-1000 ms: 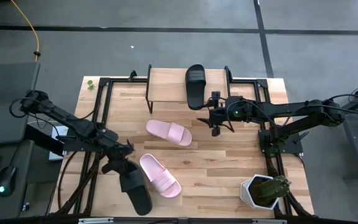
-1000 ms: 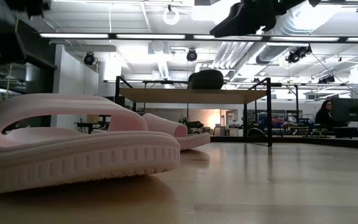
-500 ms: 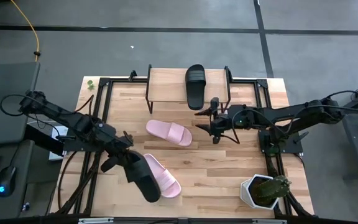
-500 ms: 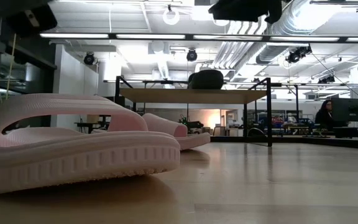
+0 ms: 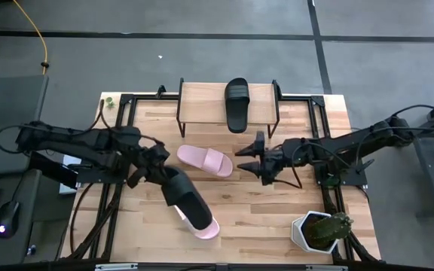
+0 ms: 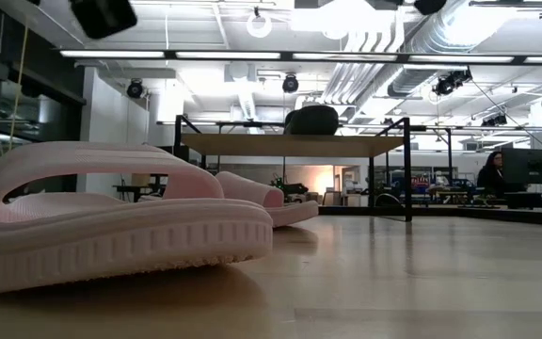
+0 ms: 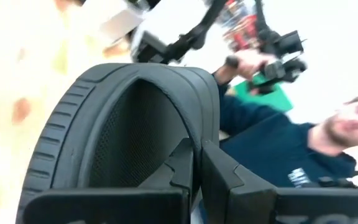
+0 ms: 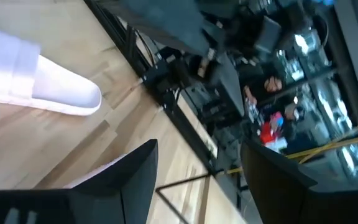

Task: Pick and place slides into the shelf
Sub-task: Put the black slipper on the shelf

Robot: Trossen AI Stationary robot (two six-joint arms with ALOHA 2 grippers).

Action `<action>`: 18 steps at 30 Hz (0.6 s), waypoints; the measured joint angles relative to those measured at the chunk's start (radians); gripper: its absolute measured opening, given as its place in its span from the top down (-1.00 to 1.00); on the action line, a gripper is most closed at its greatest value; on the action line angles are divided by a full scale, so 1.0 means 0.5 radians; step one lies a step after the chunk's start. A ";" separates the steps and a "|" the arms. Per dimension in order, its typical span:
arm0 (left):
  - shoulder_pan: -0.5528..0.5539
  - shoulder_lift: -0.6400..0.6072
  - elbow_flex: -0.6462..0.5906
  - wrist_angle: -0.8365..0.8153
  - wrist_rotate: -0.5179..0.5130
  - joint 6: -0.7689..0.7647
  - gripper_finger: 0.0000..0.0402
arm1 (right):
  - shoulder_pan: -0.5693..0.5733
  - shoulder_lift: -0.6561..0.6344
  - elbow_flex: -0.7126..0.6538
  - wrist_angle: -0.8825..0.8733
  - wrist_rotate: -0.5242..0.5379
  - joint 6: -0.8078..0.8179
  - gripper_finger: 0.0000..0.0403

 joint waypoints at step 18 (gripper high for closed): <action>0.113 0.010 0.000 0.151 0.018 -0.170 0.97 | 0.209 0.033 0.000 0.143 -0.163 -0.347 -0.09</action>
